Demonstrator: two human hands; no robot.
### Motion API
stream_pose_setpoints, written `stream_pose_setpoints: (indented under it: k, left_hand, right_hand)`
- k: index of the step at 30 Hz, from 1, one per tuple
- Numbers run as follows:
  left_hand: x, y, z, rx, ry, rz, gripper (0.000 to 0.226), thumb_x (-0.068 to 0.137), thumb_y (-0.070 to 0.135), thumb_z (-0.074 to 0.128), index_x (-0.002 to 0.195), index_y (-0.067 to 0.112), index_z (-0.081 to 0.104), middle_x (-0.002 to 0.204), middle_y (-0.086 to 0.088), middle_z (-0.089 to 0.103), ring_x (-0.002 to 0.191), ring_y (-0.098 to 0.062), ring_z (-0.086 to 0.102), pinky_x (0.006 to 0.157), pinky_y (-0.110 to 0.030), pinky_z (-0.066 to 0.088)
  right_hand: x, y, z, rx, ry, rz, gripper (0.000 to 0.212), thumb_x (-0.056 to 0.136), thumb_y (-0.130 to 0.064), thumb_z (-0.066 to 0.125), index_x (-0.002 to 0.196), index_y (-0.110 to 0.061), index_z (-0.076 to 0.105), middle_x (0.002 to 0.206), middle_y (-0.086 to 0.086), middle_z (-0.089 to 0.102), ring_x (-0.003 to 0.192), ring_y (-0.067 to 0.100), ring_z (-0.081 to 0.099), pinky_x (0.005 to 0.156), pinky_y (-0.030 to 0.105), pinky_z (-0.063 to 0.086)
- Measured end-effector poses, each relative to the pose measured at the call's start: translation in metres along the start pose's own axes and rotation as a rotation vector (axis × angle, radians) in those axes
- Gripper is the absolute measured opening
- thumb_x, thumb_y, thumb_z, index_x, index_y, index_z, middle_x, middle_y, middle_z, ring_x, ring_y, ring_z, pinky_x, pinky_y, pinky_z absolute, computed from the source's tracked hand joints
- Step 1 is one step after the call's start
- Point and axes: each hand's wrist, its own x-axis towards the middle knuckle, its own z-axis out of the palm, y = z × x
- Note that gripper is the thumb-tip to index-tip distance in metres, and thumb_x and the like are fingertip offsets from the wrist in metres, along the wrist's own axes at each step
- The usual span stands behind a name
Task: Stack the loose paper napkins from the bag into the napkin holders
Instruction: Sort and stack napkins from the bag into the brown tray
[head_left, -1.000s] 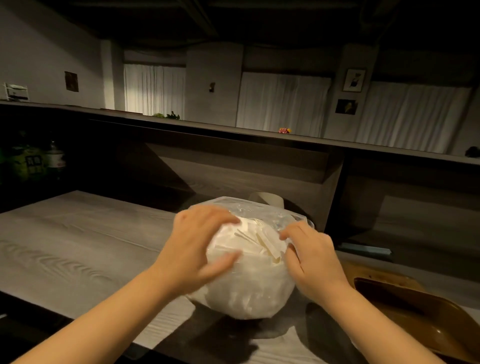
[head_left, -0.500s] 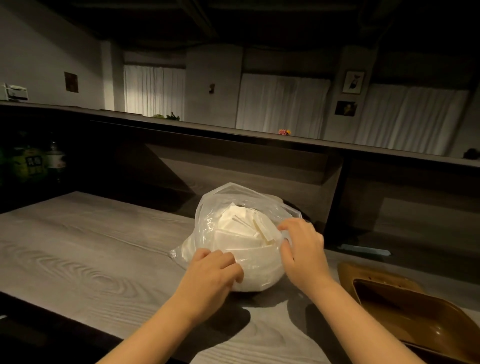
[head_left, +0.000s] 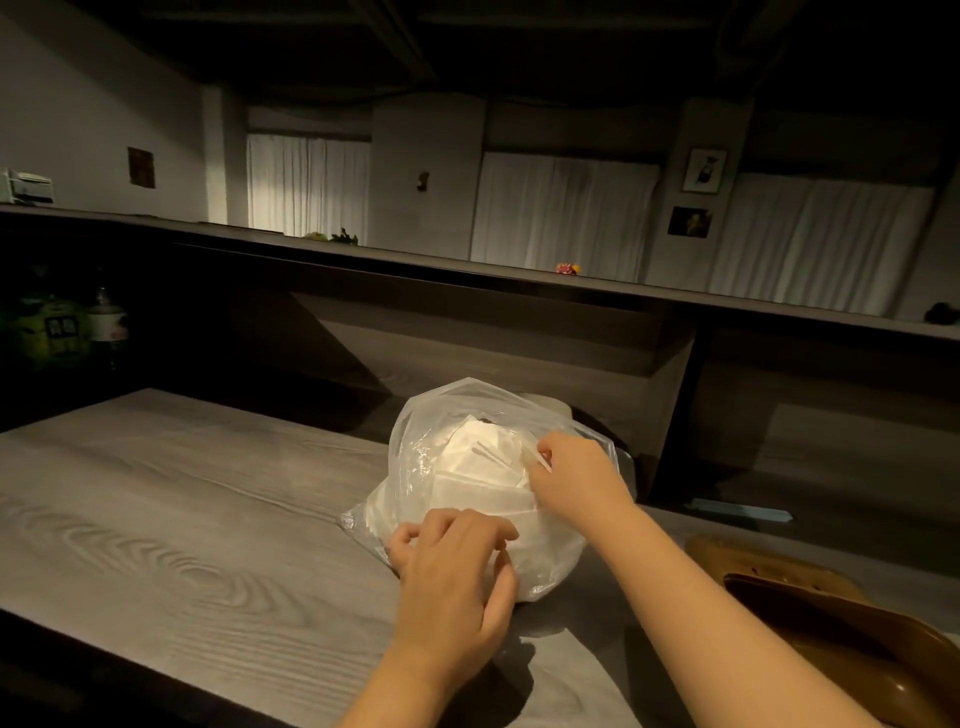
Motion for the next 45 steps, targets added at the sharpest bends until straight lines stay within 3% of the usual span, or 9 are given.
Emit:
stream_pose_setpoints:
  k: [3, 7, 14, 24, 27, 31, 35, 41, 45]
  left_hand:
    - [0.0, -0.002, 0.001, 0.0, 0.0, 0.047, 0.02, 0.074, 0.032, 0.049, 0.093, 0.037, 0.046, 0.087, 0.018, 0.059, 0.092, -0.002, 0.044, 0.081, -0.028, 0.023]
    - [-0.003, -0.001, 0.003, 0.034, -0.044, 0.126, 0.025, 0.072, 0.033, 0.05, 0.097, 0.035, 0.047, 0.093, 0.015, 0.059, 0.098, -0.004, 0.045, 0.085, -0.028, 0.024]
    - [-0.004, 0.003, 0.007, 0.033, -0.093, 0.14, 0.028, 0.073, 0.033, 0.052, 0.101, 0.032, 0.049, 0.103, 0.013, 0.057, 0.106, -0.007, 0.048, 0.091, -0.03, 0.025]
    - [-0.002, 0.002, 0.006, 0.021, -0.117, 0.114, 0.026, 0.073, 0.033, 0.049, 0.099, 0.031, 0.047, 0.101, 0.011, 0.059, 0.102, -0.007, 0.047, 0.089, -0.029, 0.026]
    - [-0.002, 0.0, 0.005, -0.006, -0.114, 0.086, 0.026, 0.073, 0.032, 0.049, 0.099, 0.031, 0.047, 0.101, 0.012, 0.057, 0.102, -0.006, 0.047, 0.089, -0.028, 0.025]
    - [-0.001, -0.004, 0.006, -0.035, -0.106, 0.054, 0.03, 0.069, 0.029, 0.05, 0.099, 0.029, 0.049, 0.103, 0.014, 0.054, 0.104, -0.004, 0.046, 0.089, -0.028, 0.023]
    - [0.001, -0.005, 0.007, -0.051, -0.113, 0.004, 0.033, 0.07, 0.029, 0.048, 0.104, 0.029, 0.048, 0.105, 0.01, 0.057, 0.105, -0.007, 0.046, 0.088, -0.028, 0.024]
    - [-0.001, -0.004, 0.007, -0.029, -0.125, 0.016, 0.032, 0.073, 0.03, 0.047, 0.105, 0.029, 0.048, 0.106, 0.006, 0.059, 0.106, -0.009, 0.046, 0.086, -0.027, 0.021]
    - [-0.006, 0.002, 0.008, -0.052, -0.043, 0.193, 0.031, 0.076, 0.027, 0.052, 0.107, 0.026, 0.05, 0.115, 0.007, 0.055, 0.111, -0.012, 0.05, 0.09, -0.031, 0.029]
  right_hand:
    - [0.006, -0.004, 0.0, -0.052, -0.008, 0.017, 0.017, 0.099, -0.03, 0.049, 0.093, -0.017, 0.057, 0.077, -0.005, 0.051, 0.075, 0.013, 0.052, 0.067, 0.024, 0.04]
    - [0.005, -0.005, -0.005, -0.033, -0.104, 0.044, 0.024, 0.097, -0.034, 0.051, 0.081, -0.015, 0.052, 0.074, -0.002, 0.051, 0.07, 0.013, 0.051, 0.06, 0.023, 0.038]
    - [0.003, -0.013, -0.006, -0.089, -0.033, 0.068, 0.026, 0.093, -0.019, 0.055, 0.116, -0.009, 0.06, 0.106, 0.007, 0.065, 0.089, 0.021, 0.06, 0.073, 0.028, 0.048]
    - [0.018, -0.005, -0.008, -0.174, 0.023, 0.164, 0.008, 0.094, -0.015, 0.058, 0.086, -0.012, 0.055, 0.074, 0.002, 0.054, 0.07, 0.017, 0.057, 0.063, 0.028, 0.051]
    - [0.017, 0.009, -0.02, 0.049, 0.142, 0.189, 0.016, 0.091, -0.008, 0.05, 0.079, -0.008, 0.061, 0.079, 0.007, 0.062, 0.065, 0.019, 0.056, 0.056, 0.03, 0.047]
    - [-0.015, 0.017, -0.035, 0.771, 0.417, 0.144, 0.017, 0.095, -0.014, 0.058, 0.083, -0.025, 0.063, 0.083, -0.003, 0.063, 0.079, 0.017, 0.062, 0.075, 0.042, 0.057]
    - [-0.058, 0.022, -0.025, 1.571, 0.293, 0.298, 0.02, 0.094, -0.01, 0.061, 0.097, -0.03, 0.059, 0.1, -0.004, 0.066, 0.092, 0.018, 0.066, 0.074, 0.036, 0.059]
    - [-0.093, 0.048, 0.008, 1.576, 0.196, 0.438, 0.023, 0.094, -0.006, 0.06, 0.102, -0.027, 0.06, 0.103, -0.001, 0.07, 0.092, 0.019, 0.07, 0.068, 0.035, 0.059]
    - [-0.104, 0.071, -0.002, 1.562, 0.187, 0.464, 0.021, 0.094, -0.005, 0.059, 0.1, -0.025, 0.059, 0.102, 0.001, 0.069, 0.094, 0.022, 0.068, 0.085, 0.046, 0.056]
